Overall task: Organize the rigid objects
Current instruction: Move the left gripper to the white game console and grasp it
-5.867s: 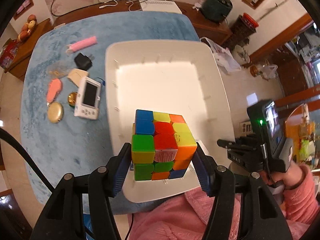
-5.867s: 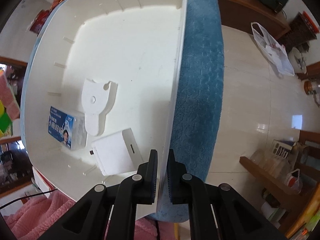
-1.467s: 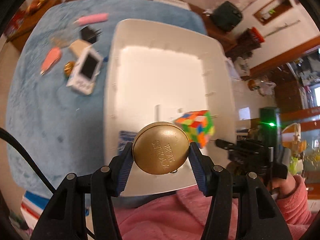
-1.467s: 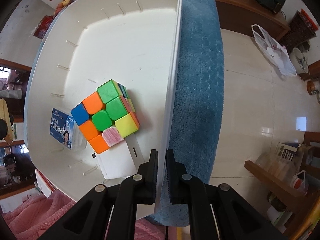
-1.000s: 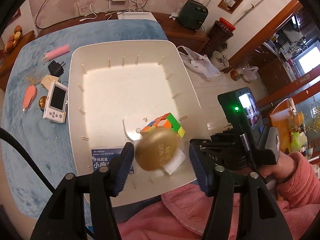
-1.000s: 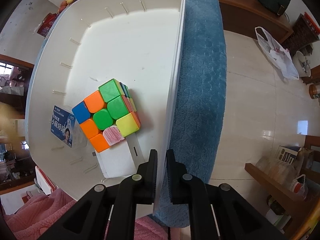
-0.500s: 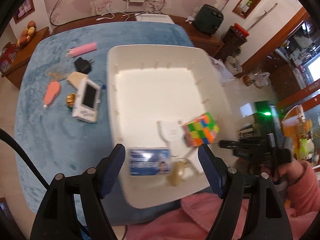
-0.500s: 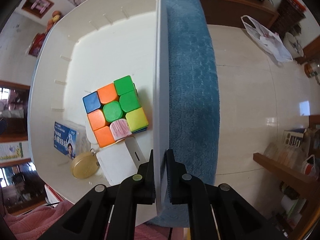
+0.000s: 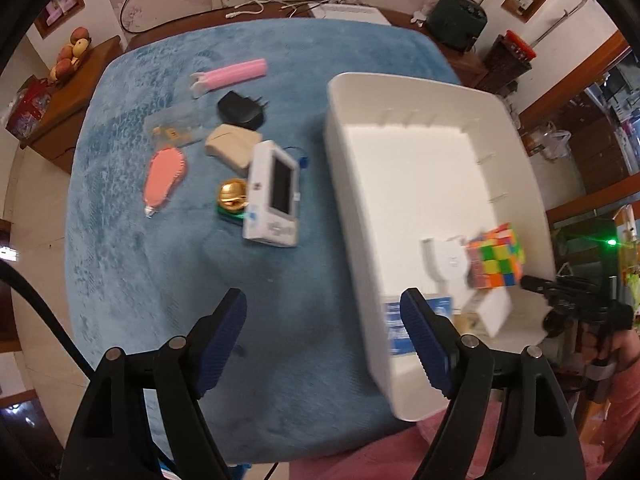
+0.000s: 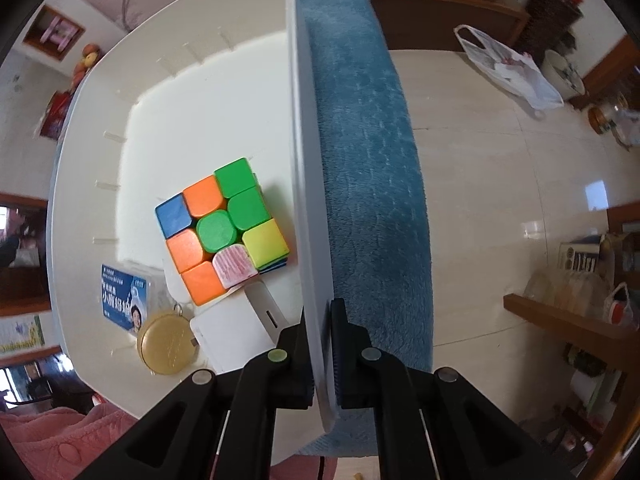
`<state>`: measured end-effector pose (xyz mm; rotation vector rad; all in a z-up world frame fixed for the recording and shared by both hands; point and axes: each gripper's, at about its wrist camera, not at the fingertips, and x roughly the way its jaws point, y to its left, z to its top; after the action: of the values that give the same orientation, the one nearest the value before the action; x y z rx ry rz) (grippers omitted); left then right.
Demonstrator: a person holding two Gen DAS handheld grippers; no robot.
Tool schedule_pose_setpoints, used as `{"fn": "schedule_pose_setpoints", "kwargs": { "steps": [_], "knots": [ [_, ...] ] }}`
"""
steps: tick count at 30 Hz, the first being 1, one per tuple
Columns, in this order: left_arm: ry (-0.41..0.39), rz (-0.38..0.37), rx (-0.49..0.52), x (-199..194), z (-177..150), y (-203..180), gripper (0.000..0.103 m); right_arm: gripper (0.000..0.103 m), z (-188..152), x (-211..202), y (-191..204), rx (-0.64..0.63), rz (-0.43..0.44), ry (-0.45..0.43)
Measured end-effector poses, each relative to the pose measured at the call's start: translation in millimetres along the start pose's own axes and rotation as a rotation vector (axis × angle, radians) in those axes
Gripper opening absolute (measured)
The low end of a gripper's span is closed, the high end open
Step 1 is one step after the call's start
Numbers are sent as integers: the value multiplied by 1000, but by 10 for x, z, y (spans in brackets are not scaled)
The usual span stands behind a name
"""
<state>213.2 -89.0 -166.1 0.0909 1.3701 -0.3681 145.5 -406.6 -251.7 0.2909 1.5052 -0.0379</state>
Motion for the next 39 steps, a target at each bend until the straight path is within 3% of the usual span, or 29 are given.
{"fn": "schedule_pose_setpoints", "kwargs": {
  "steps": [5,17,31,36,38,39],
  "knots": [
    [41,1,8,201,114,239,82,7,-20,45,-2,49,-25,0],
    [135,-114,-120,727,321,683,82,7,-18,100,-41,126,-55,-36],
    [177,-81,-73,1112,581,481,80,7,48,159,-85,165,-54,-43],
    [194,-61,-48,1180,585,418,71,7,37,158,-71,170,-51,-42],
    [194,-54,-58,1204,569,423,59,7,36,157,-75,173,-49,-42],
    [194,-54,-68,1220,559,414,59,7,35,157,-78,174,-48,-42]
  ]
}}
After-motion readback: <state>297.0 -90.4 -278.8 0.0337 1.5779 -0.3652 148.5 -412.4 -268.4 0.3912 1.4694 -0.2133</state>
